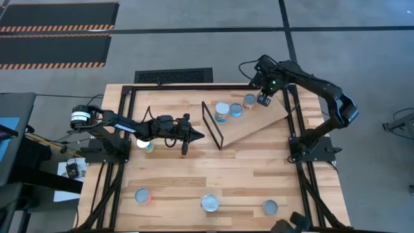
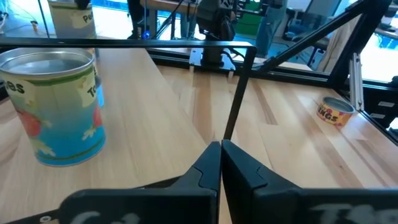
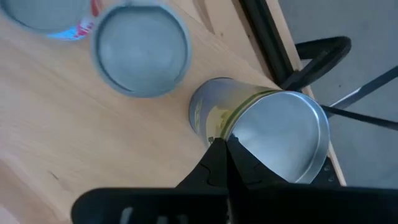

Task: Pick and place cans onto a shelf
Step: Put the canned peas onto the shelf, then put the red can onto the shelf aligned with other cans

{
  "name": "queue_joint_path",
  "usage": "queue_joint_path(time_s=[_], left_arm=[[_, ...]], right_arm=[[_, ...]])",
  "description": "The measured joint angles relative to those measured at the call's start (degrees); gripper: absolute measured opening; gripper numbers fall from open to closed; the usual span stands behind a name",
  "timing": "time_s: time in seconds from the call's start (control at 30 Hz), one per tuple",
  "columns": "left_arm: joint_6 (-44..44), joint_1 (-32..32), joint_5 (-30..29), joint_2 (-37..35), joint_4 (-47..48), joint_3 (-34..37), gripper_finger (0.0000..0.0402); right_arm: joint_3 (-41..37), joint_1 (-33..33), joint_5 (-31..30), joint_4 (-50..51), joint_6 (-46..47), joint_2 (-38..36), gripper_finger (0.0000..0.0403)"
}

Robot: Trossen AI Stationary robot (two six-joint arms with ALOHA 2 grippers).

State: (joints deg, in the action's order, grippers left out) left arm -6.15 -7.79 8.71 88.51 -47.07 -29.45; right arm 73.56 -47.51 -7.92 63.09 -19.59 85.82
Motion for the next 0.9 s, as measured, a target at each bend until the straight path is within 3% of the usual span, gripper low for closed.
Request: queue_joint_path(time_s=[0.33, 0.73, 0.9], left_arm=[[0.0, 0.0, -0.8, 0.0, 0.0, 0.0, 0.0], [0.0, 0.0, -0.8, 0.0, 0.1, 0.0, 0.0], [0.0, 0.0, -0.8, 0.0, 0.4, 0.0, 0.0]], right_arm=[[0.1, -1.9, 0.3, -2.8, -1.2, 1.6, 0.0024], [0.3, -1.5, -0.6, -3.7, 0.1, 0.9, 0.0128], [0.4, -0.3, -3.9, -2.3, 0.3, -3.6, 0.0128]])
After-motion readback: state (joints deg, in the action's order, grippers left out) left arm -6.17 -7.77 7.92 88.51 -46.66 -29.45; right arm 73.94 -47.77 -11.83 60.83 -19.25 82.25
